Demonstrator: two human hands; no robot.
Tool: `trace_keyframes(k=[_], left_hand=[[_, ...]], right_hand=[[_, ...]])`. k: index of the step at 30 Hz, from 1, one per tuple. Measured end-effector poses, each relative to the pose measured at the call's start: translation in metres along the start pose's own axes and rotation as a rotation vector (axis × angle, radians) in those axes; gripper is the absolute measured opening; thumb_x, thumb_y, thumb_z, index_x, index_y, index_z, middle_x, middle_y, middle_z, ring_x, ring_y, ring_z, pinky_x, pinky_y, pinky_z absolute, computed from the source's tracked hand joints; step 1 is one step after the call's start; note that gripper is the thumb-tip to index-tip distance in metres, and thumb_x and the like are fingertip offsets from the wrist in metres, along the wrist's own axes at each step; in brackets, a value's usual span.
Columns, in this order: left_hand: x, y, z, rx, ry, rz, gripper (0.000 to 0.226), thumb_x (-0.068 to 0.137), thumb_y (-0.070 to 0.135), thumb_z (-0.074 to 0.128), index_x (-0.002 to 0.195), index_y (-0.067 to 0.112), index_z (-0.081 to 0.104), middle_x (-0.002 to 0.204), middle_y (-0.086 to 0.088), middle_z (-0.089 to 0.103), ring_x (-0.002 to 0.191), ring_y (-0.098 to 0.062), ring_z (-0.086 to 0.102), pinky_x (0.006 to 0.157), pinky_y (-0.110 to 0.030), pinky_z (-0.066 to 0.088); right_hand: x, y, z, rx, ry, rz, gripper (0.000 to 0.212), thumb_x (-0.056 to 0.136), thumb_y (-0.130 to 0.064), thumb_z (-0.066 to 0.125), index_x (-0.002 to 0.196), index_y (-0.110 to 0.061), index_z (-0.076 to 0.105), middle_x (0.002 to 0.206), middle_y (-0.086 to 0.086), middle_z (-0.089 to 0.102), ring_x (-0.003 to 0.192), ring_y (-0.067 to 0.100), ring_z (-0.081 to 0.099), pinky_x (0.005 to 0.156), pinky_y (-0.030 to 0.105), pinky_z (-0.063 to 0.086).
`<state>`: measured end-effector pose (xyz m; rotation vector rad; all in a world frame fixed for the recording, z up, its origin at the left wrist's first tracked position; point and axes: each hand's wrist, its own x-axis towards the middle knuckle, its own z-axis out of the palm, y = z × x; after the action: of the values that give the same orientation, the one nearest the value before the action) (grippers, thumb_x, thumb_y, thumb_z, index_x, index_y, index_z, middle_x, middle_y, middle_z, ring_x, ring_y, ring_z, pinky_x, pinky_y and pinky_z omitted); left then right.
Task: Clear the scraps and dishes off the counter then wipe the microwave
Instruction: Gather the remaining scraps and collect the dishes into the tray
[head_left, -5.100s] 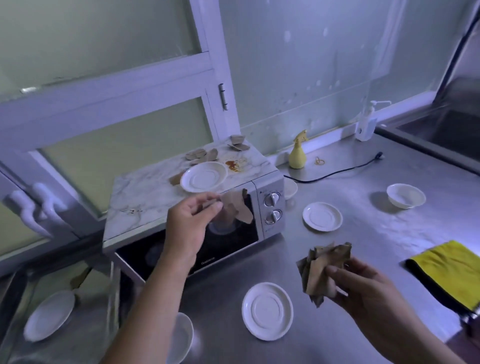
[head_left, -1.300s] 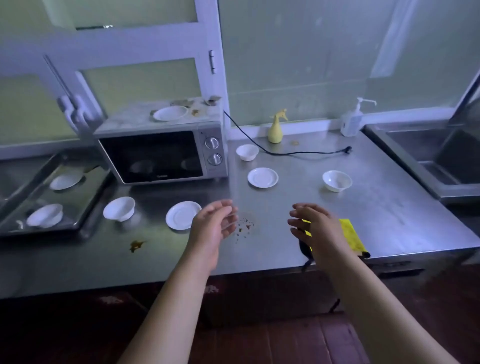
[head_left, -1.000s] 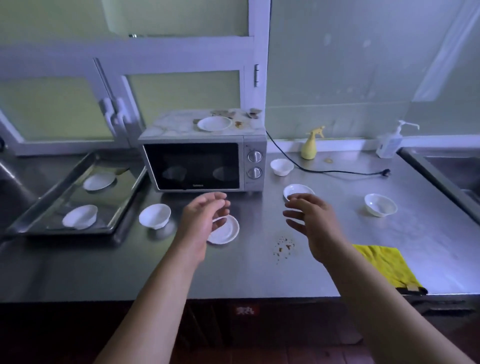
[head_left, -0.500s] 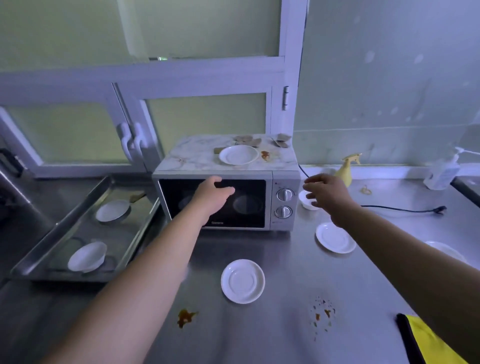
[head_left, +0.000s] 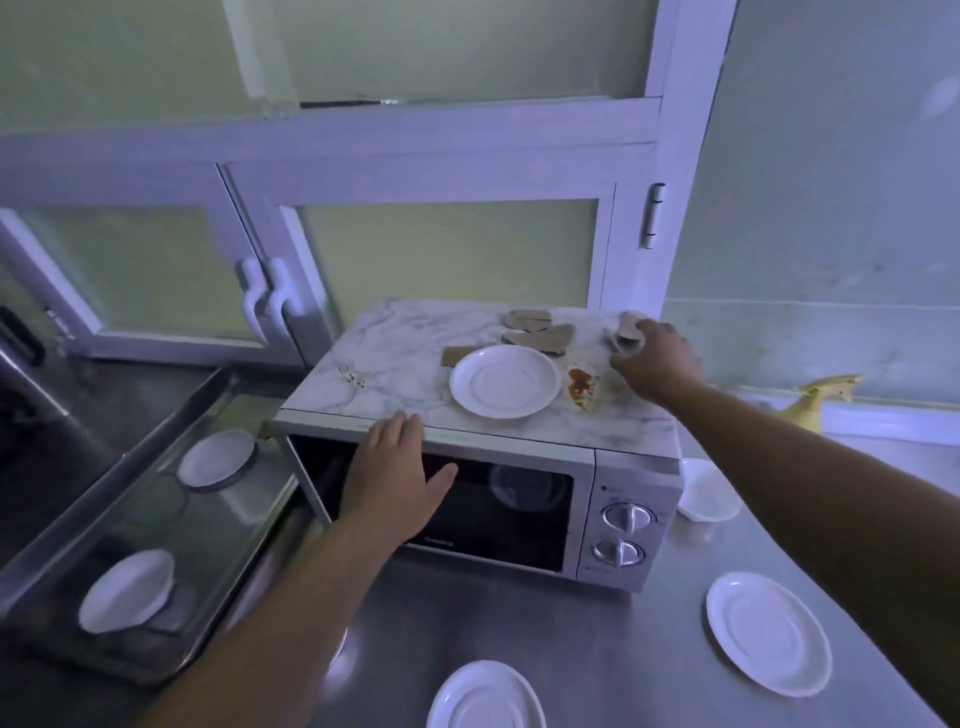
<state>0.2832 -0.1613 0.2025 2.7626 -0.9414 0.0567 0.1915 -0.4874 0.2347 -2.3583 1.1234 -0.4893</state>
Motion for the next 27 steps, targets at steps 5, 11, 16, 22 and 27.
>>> trace_keyframes(k=[5, 11, 16, 22, 27], left_hand=[[-0.001, -0.009, 0.004, 0.037, 0.060, 0.042, 0.078, 0.094, 0.057, 0.050, 0.157, 0.018, 0.024, 0.163, 0.000, 0.023, 0.149, -0.019, 0.018, 0.123, -0.033, 0.014], [0.001, -0.014, -0.001, -0.049, 0.073, 0.042, 0.072, 0.093, 0.051, 0.055, 0.155, 0.022, 0.031, 0.160, 0.006, 0.030, 0.146, -0.016, 0.023, 0.120, -0.035, 0.024], [-0.002, -0.021, -0.004, -0.206, 0.018, 0.058, 0.064, 0.091, 0.034, 0.064, 0.148, 0.018, 0.043, 0.155, 0.003, 0.037, 0.144, -0.018, 0.027, 0.119, -0.036, 0.026], [-0.024, -0.007, -0.028, -0.669, 0.195, 0.037, 0.033, 0.088, 0.019, 0.067, 0.119, 0.031, 0.065, 0.121, 0.019, 0.059, 0.109, 0.011, 0.051, 0.100, -0.016, 0.038], [-0.045, 0.016, -0.079, -0.927, 0.114, 0.227, 0.031, 0.089, 0.029, 0.069, 0.117, 0.040, 0.065, 0.124, 0.023, 0.064, 0.118, 0.006, 0.055, 0.102, -0.022, 0.043]], right_hand=[[0.035, -0.005, 0.016, -0.219, -0.100, 0.001, 0.053, 0.088, -0.041, 0.054, 0.136, -0.020, 0.051, 0.131, 0.010, 0.060, 0.118, 0.032, 0.056, 0.098, 0.044, 0.037], [0.044, 0.000, 0.014, -0.286, 0.080, -0.050, 0.027, 0.093, -0.017, 0.049, 0.111, -0.016, 0.069, 0.103, 0.013, 0.068, 0.094, 0.033, 0.062, 0.090, 0.038, 0.039], [0.021, 0.003, 0.000, -0.151, 0.155, -0.033, 0.026, 0.090, -0.011, 0.055, 0.104, -0.020, 0.075, 0.096, 0.013, 0.071, 0.087, 0.035, 0.062, 0.089, 0.039, 0.049], [-0.053, -0.019, -0.038, 0.462, 0.148, -0.087, 0.007, 0.088, -0.021, 0.073, 0.089, -0.024, 0.080, 0.079, -0.007, 0.074, 0.080, 0.015, 0.067, 0.062, 0.023, 0.047], [-0.169, -0.064, -0.081, 0.691, 0.079, -0.284, 0.011, 0.083, -0.020, 0.081, 0.078, -0.029, 0.079, 0.081, -0.009, 0.076, 0.074, 0.001, 0.067, 0.068, 0.013, 0.050]])
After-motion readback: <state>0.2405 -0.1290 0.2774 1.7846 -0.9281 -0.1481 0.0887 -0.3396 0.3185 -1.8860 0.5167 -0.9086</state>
